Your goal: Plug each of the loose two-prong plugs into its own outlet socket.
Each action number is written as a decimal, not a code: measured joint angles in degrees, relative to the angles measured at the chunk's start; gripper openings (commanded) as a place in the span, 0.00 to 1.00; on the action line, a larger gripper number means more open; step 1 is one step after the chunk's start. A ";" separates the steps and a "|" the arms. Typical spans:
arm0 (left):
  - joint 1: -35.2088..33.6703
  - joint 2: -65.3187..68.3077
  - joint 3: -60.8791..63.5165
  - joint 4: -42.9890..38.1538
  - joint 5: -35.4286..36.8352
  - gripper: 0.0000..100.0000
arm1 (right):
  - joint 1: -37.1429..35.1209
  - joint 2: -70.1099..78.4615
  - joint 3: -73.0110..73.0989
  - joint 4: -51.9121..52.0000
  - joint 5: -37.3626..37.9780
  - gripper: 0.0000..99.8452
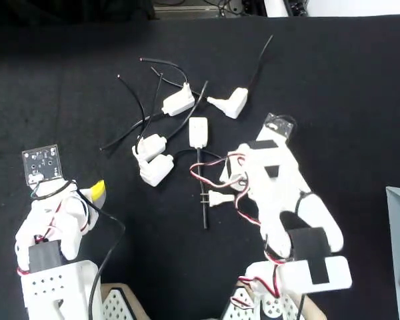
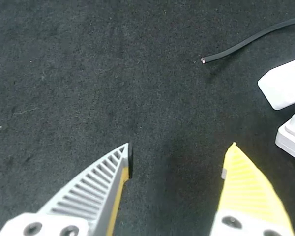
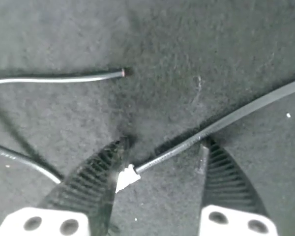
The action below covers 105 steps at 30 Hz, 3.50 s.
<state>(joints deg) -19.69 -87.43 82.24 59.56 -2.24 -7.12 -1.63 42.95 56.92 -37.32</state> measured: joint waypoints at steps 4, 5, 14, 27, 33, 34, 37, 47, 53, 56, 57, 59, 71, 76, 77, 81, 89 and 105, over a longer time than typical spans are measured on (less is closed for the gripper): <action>0.00 0.00 0.00 0.00 0.00 0.30 | 0.26 1.41 -0.70 0.53 -0.26 0.04; 0.00 0.00 0.00 0.00 0.00 0.30 | 0.26 1.49 -0.70 0.53 -0.26 0.01; 0.00 0.00 0.00 0.00 0.00 0.30 | 2.55 -2.99 -0.53 0.62 1.85 0.01; 0.00 0.00 0.00 0.00 0.00 0.30 | 6.77 -15.65 -0.53 -6.59 23.47 0.04; 0.00 0.00 0.00 0.00 0.00 0.30 | 0.35 -14.86 -0.53 -8.53 28.48 0.21; 0.00 0.00 0.00 0.00 0.00 0.30 | 0.00 -14.86 -0.53 -7.47 28.57 0.20; 0.00 0.00 0.00 0.00 0.00 0.30 | -0.62 -15.91 -0.53 -2.81 28.57 0.19; 0.00 0.00 0.00 0.00 0.00 0.30 | -0.62 -18.64 4.40 1.23 33.85 0.16; 0.00 0.00 0.00 0.00 0.00 0.30 | 0.79 -12.92 4.75 -1.85 34.81 0.16; 0.00 0.00 0.00 0.00 0.00 0.30 | 0.79 -9.41 4.75 -3.52 34.81 0.16; 0.00 0.00 0.00 0.00 0.00 0.30 | 0.70 -8.44 4.57 -4.22 34.81 0.16; 0.00 0.00 0.00 0.00 0.00 0.30 | 0.70 -6.51 3.69 -5.10 34.81 0.16; 0.00 0.00 0.00 0.00 0.00 0.30 | -2.29 -2.90 0.79 -5.36 31.74 0.15; 0.00 0.00 0.00 0.00 0.00 0.30 | -5.89 -1.67 0.88 -5.54 29.45 0.07; 0.00 0.00 0.00 0.00 0.00 0.30 | -5.98 -1.67 0.88 -5.45 29.45 0.05; 0.00 0.00 0.00 0.00 0.00 0.30 | -6.51 -1.67 0.88 -5.36 29.45 0.01; 0.00 0.00 0.00 0.00 0.00 0.30 | -6.51 -1.67 0.88 -5.36 29.45 0.03; 0.00 0.00 0.88 0.00 0.00 0.30 | -6.51 -1.67 -3.87 4.40 29.54 0.09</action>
<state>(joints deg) -19.69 -87.43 83.12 59.56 -2.24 -13.63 -3.30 39.08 61.32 -7.78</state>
